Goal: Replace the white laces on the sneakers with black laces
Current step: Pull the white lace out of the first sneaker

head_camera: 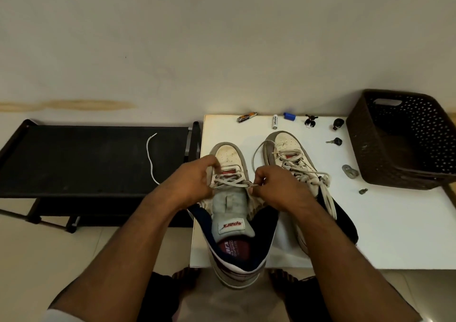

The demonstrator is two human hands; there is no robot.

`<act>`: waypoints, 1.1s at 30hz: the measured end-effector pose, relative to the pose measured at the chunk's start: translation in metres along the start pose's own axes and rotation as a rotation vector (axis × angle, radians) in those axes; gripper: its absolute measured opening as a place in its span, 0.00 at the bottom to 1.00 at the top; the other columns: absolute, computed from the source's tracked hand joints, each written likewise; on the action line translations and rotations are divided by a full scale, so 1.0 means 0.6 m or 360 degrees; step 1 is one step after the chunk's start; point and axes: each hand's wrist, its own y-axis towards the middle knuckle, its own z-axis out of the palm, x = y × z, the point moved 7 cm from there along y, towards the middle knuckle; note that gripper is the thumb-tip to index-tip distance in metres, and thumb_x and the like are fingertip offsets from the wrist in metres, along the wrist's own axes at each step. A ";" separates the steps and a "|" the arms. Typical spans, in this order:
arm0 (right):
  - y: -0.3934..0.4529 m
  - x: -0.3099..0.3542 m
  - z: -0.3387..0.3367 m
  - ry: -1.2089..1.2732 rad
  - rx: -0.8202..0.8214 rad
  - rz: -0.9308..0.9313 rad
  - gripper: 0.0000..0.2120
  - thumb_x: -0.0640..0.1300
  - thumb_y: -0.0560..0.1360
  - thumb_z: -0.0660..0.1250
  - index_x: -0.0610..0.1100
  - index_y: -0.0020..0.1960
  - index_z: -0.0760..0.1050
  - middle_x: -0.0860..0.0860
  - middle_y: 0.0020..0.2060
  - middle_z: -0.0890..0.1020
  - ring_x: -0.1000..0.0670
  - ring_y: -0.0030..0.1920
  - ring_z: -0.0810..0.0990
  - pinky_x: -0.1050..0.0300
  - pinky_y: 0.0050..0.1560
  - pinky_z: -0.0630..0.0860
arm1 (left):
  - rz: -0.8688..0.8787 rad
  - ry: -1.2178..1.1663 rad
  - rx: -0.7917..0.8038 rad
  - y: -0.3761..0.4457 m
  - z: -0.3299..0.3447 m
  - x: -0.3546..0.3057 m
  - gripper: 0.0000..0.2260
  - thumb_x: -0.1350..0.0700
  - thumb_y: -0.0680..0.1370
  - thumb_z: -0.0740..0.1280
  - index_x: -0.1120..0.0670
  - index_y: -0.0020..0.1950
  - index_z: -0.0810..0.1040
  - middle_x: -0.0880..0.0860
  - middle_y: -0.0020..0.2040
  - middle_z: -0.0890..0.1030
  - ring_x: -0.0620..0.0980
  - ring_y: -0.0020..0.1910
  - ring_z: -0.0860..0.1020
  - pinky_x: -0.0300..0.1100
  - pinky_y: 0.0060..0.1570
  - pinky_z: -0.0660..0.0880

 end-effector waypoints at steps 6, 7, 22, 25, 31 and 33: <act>0.000 0.029 0.005 -0.0086 0.0020 -0.0053 0.07 0.40 0.72 0.68 0.46 0.36 0.72 0.49 0.36 0.78 0.46 0.42 0.81 0.55 0.39 0.77 | 0.0136 0.0278 -0.0081 0.025 0.018 -0.031 0.12 0.52 0.68 0.78 0.47 0.51 0.82 0.45 0.46 0.78 0.45 0.46 0.77 0.42 0.48 0.77; 0.000 0.030 0.005 -0.0085 0.0024 -0.0046 0.07 0.40 0.72 0.68 0.46 0.36 0.72 0.49 0.36 0.78 0.46 0.41 0.81 0.55 0.39 0.78 | 0.0119 0.0303 -0.0098 0.027 0.018 -0.030 0.10 0.51 0.68 0.78 0.48 0.48 0.83 0.47 0.46 0.79 0.46 0.45 0.78 0.43 0.48 0.78; 0.004 0.026 0.005 -0.0175 0.0063 -0.0048 0.09 0.39 0.70 0.67 0.48 0.34 0.69 0.51 0.35 0.76 0.47 0.41 0.79 0.60 0.36 0.71 | 0.0082 -0.0247 -0.0029 0.033 0.008 -0.007 0.09 0.48 0.68 0.77 0.45 0.47 0.83 0.49 0.69 0.68 0.50 0.69 0.65 0.45 0.64 0.68; 0.005 0.028 0.008 -0.0198 0.0067 -0.0049 0.09 0.41 0.71 0.68 0.48 0.35 0.69 0.50 0.36 0.77 0.47 0.42 0.79 0.59 0.38 0.73 | 0.0107 0.0028 -0.0069 0.035 0.020 -0.016 0.07 0.49 0.67 0.78 0.44 0.43 0.85 0.47 0.77 0.60 0.53 0.75 0.57 0.58 0.71 0.62; 0.003 0.026 0.004 -0.0166 0.0087 -0.0049 0.10 0.40 0.72 0.67 0.48 0.35 0.69 0.50 0.35 0.76 0.47 0.39 0.79 0.56 0.37 0.77 | -0.0070 -0.0516 -0.0694 0.023 -0.058 0.008 0.02 0.57 0.74 0.73 0.53 0.45 0.84 0.51 0.73 0.68 0.52 0.71 0.66 0.44 0.67 0.62; 0.003 0.026 0.004 -0.0171 0.0094 -0.0057 0.11 0.40 0.72 0.67 0.48 0.34 0.69 0.50 0.35 0.77 0.47 0.39 0.80 0.57 0.35 0.77 | -0.0242 -0.0555 -0.1067 0.008 -0.084 0.038 0.04 0.56 0.75 0.71 0.55 0.46 0.83 0.54 0.67 0.74 0.54 0.68 0.70 0.43 0.62 0.65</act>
